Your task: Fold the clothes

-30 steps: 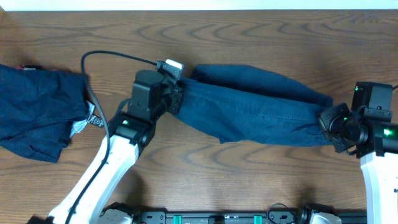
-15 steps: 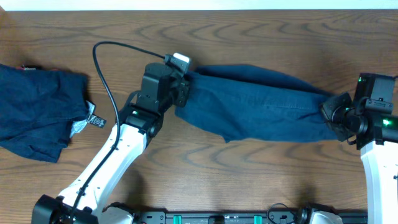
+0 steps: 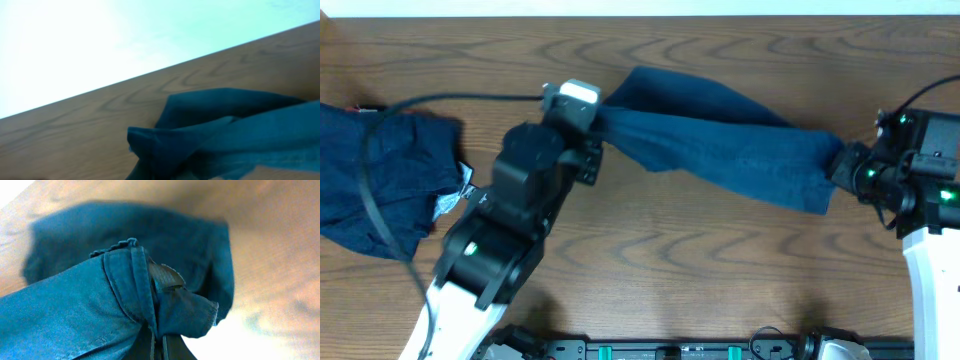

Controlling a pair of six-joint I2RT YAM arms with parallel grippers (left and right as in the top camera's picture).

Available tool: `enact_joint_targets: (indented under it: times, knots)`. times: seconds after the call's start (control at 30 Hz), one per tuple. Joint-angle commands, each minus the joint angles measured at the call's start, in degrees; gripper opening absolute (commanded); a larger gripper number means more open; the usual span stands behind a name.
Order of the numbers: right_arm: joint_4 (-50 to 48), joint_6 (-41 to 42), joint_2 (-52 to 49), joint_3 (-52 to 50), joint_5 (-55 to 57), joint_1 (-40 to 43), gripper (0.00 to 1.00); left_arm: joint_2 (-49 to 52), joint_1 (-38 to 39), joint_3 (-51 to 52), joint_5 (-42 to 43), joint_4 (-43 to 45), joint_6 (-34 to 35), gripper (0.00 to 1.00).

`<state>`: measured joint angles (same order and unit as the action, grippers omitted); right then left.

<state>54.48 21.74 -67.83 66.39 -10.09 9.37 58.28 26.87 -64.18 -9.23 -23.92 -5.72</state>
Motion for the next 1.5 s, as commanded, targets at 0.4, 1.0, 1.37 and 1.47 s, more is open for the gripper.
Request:
enact_joint_targets:
  times: [0.4,1.0,1.37,1.47]
  knots:
    - [11.04,-11.34,-3.17,36.94,8.11,1.42,0.01,-15.67,-2.4,-5.75,-23.47,-3.1,-0.39,0.06]
    - [23.06,-7.52,-3.52,52.43,8.11,-9.33,0.02,-15.8,-2.4,-30.4,-32.61,-12.09,-6.08,0.06]
    - [25.81,-6.6,-19.71,52.43,7.61,-9.44,0.01,-2.64,-2.4,-30.93,-32.57,-18.67,-6.03,0.06]
    - [26.03,-6.8,-24.37,52.43,4.9,-9.44,0.01,3.3,-2.4,-30.93,-32.54,-17.94,-5.97,0.06]
